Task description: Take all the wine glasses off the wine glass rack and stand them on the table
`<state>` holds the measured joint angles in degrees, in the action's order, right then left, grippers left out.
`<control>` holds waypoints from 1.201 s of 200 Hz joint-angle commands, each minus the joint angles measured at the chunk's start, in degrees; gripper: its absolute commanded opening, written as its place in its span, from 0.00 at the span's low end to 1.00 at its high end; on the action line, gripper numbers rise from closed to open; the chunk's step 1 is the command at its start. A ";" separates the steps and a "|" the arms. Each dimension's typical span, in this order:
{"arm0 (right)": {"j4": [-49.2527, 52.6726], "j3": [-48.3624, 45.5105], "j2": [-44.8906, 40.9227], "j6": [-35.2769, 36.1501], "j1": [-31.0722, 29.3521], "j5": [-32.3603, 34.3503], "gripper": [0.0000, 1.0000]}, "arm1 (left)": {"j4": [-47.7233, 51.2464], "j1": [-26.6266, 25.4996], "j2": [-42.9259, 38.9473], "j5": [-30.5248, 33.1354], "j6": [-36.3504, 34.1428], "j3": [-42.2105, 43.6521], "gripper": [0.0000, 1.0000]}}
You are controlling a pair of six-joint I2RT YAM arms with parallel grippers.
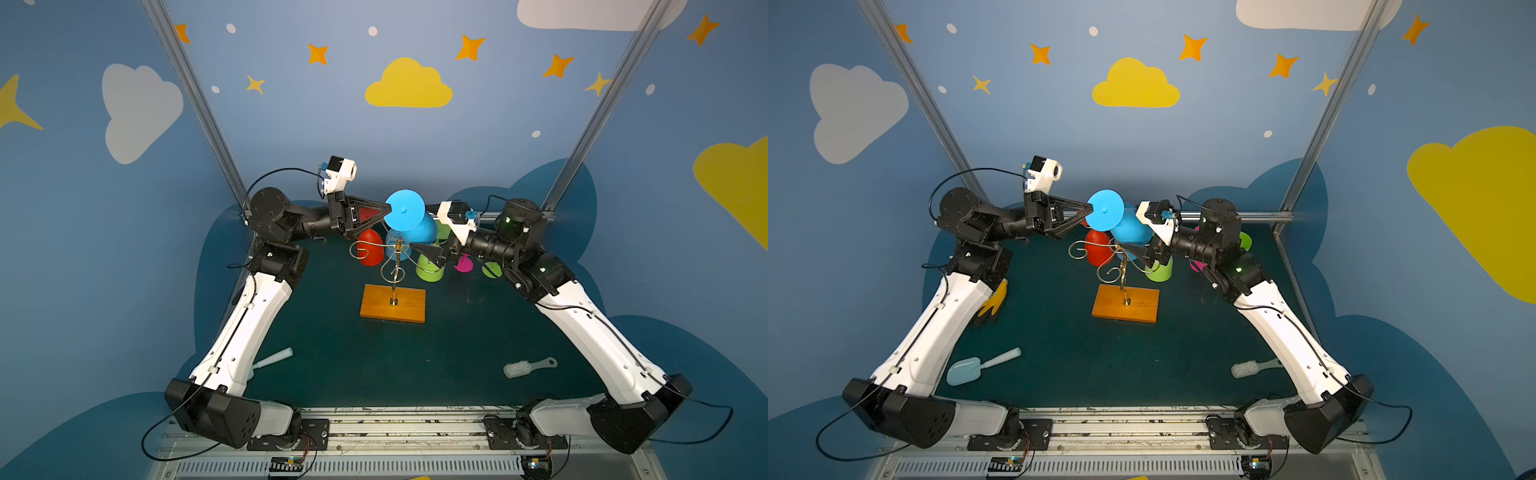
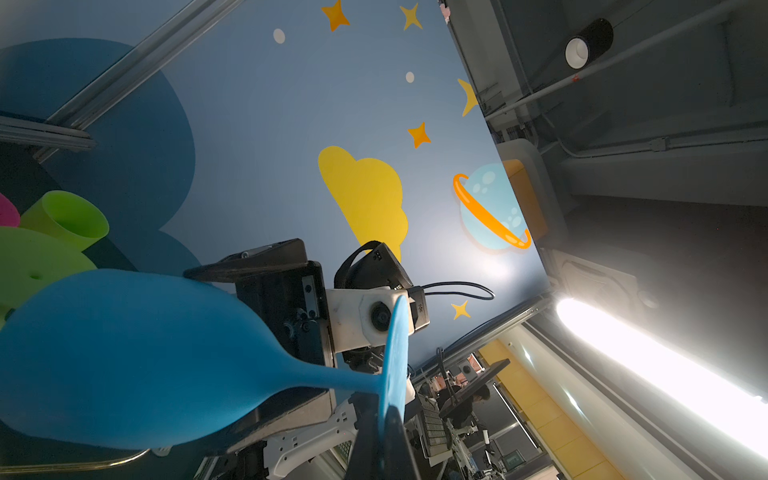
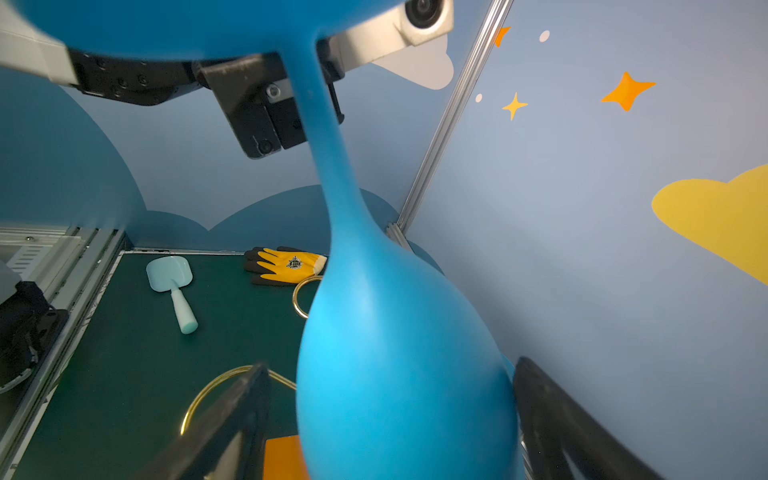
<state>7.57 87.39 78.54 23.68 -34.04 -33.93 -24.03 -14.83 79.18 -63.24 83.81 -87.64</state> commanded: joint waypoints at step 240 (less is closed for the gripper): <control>5.31 0.08 -4.67 -4.41 -2.79 10.93 0.65 | 3.31 -0.64 -2.43 3.90 -9.48 0.09 0.45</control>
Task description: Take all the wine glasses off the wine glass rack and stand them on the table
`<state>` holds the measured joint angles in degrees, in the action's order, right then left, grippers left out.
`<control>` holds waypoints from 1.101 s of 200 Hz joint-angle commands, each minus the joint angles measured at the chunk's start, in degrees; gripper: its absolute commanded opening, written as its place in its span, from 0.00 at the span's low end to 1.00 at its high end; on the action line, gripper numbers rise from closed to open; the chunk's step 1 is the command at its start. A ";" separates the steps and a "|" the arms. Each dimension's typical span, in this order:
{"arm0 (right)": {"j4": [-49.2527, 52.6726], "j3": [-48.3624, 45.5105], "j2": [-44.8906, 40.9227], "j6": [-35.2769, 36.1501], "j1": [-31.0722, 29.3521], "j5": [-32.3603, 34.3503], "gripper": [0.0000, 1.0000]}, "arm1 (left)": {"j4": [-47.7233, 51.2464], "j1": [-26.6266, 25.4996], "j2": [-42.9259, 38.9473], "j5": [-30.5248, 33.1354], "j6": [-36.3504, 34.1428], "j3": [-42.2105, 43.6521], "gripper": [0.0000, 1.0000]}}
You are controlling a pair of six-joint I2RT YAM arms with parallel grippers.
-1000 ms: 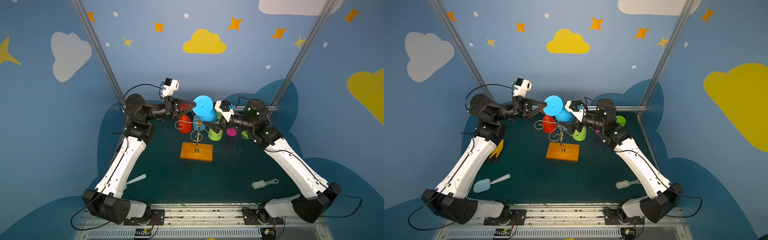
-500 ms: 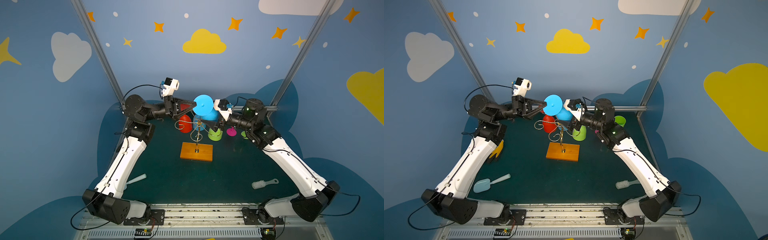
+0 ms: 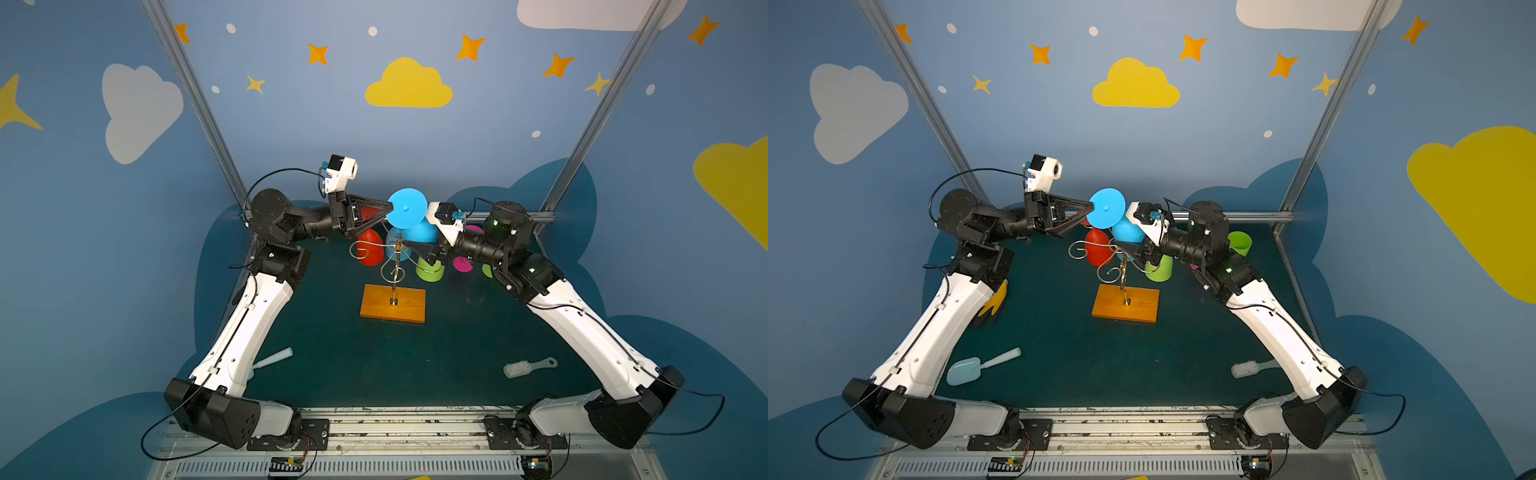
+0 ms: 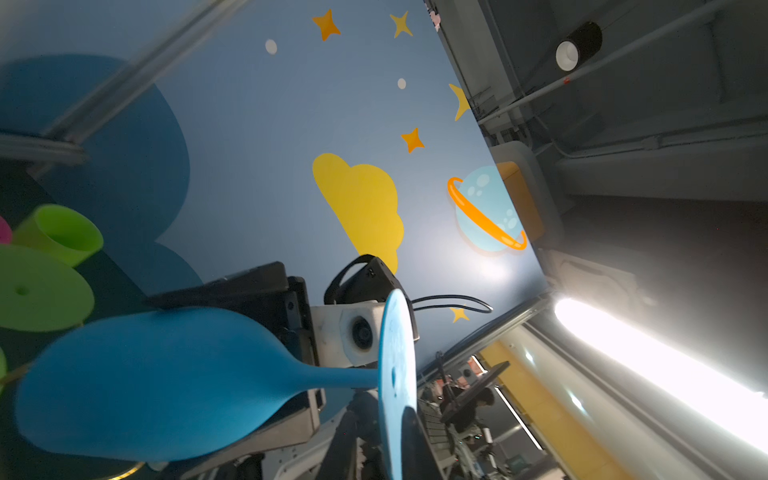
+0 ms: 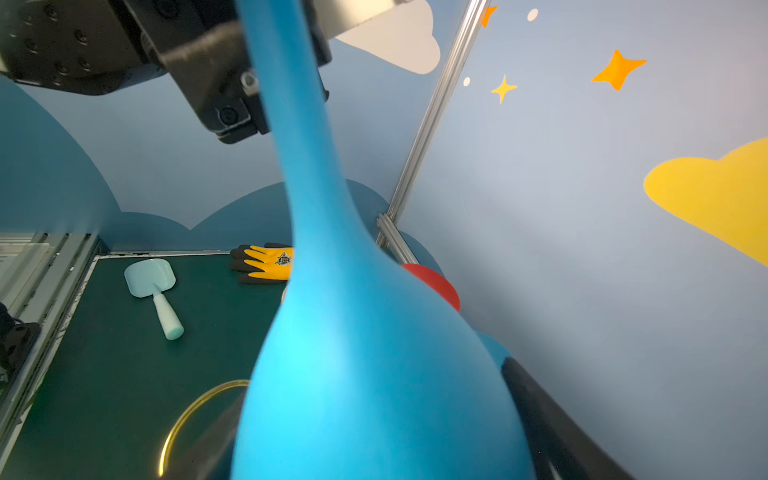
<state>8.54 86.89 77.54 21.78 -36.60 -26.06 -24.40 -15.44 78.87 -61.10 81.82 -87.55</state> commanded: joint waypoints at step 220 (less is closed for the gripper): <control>53.43 29.53 6.42 -15.57 -4.99 23.99 0.54 | 13.55 -13.43 -8.84 37.69 -110.28 9.14 0.46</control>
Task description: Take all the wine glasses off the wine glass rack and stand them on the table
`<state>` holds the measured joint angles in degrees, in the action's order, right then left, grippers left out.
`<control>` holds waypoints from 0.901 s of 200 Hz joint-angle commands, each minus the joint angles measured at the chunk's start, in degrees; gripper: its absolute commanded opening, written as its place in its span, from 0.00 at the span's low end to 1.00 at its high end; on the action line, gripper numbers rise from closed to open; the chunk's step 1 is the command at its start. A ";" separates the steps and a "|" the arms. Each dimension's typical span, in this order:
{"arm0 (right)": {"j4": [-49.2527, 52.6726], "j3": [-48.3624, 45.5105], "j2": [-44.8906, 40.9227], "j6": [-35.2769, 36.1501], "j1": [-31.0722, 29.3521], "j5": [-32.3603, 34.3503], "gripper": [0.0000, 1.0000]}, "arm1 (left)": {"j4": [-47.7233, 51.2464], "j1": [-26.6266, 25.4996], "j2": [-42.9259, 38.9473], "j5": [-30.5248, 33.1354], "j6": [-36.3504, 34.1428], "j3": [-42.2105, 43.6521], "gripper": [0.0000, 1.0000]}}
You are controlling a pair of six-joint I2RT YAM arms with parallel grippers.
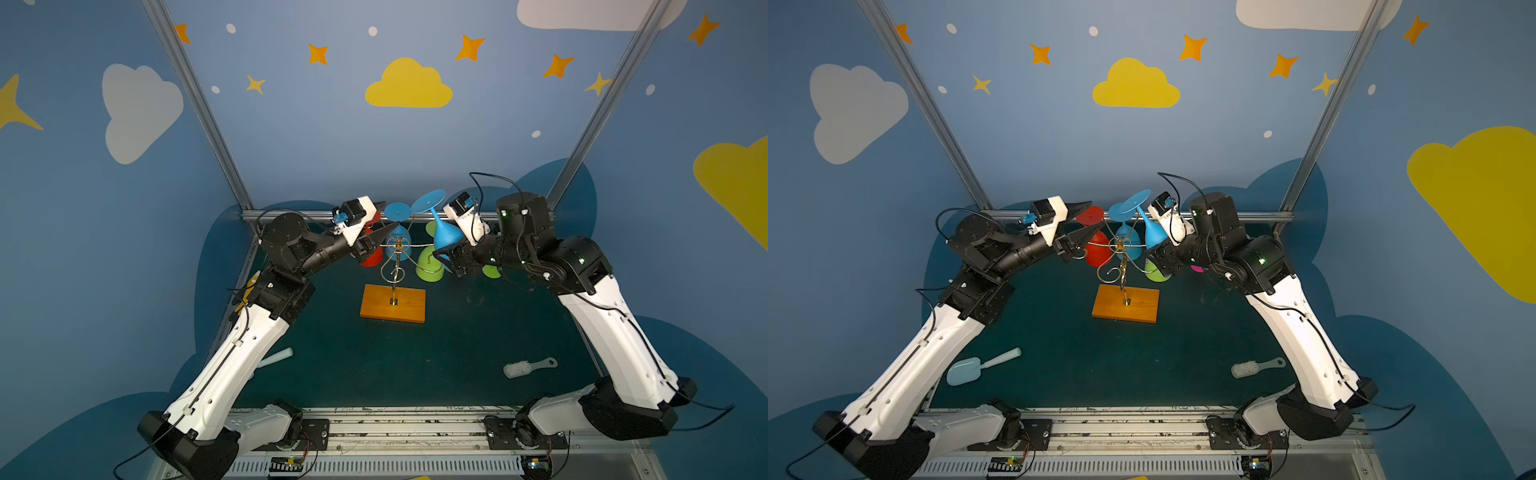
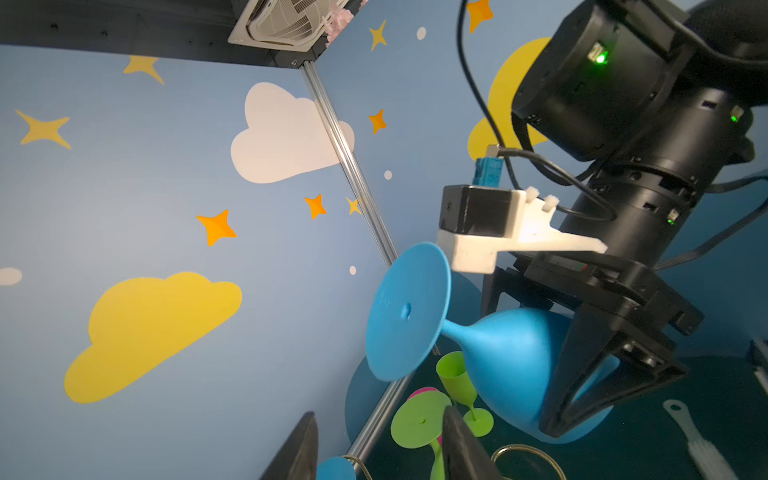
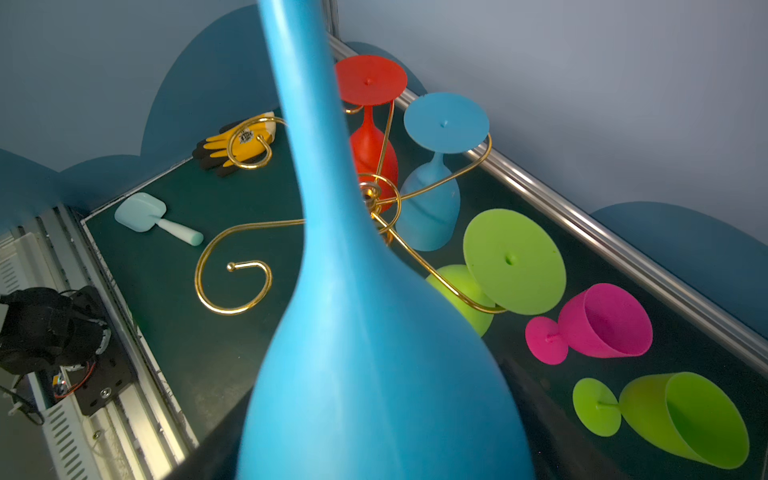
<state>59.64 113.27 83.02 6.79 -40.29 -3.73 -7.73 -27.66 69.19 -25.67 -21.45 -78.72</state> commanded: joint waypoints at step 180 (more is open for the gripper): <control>2.15 3.35 3.31 -1.51 -6.35 0.81 0.62 | -0.71 -2.61 2.45 3.72 -7.76 -0.57 0.21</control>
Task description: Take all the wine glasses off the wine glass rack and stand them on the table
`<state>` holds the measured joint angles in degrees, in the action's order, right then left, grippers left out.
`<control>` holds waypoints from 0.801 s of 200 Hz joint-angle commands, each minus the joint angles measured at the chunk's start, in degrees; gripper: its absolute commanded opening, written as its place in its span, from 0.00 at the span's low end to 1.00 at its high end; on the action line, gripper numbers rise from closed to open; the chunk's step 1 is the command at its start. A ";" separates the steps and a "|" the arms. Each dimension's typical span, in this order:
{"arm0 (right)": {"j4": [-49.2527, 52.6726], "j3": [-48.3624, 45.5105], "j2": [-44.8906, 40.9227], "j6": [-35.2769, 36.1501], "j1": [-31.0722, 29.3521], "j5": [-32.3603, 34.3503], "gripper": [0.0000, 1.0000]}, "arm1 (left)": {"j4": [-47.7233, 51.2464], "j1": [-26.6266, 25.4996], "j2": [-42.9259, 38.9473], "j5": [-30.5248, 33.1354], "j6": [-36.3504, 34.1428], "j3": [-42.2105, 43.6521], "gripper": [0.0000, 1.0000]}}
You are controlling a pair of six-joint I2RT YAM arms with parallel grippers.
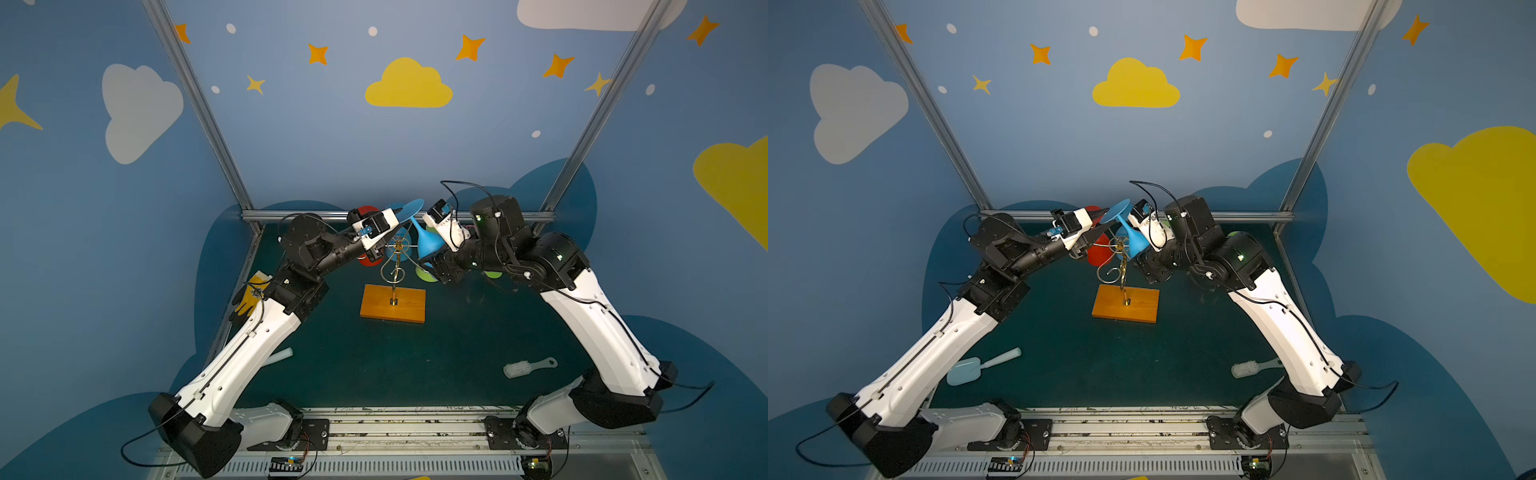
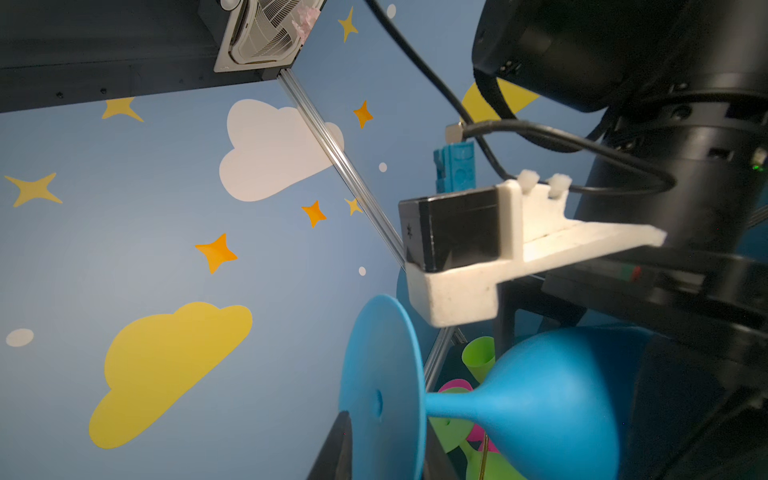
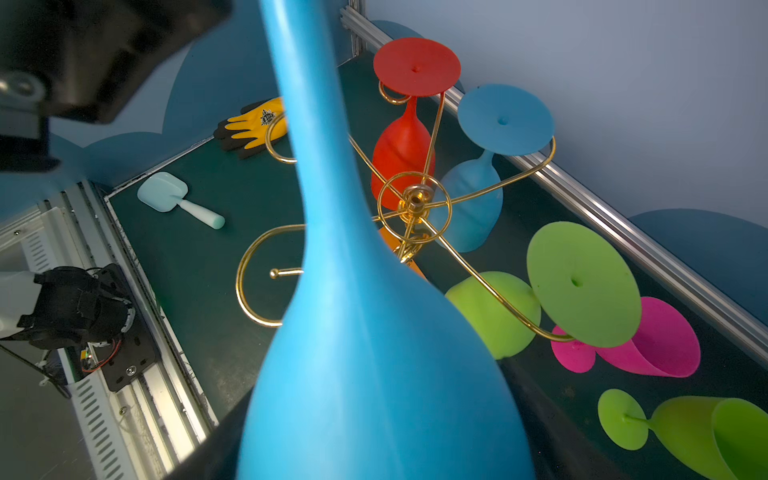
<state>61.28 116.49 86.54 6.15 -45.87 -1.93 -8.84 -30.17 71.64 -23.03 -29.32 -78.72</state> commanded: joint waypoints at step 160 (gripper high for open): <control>-32.86 -25.03 -20.74 -14.63 13.11 -28.13 0.88 | 0.83 0.32 -4.48 18.06 21.72 4.18 0.03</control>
<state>38.61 94.50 69.65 -3.49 -35.33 -21.80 -6.07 -30.22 68.60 -9.61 -16.80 -75.09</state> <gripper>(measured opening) 0.873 0.049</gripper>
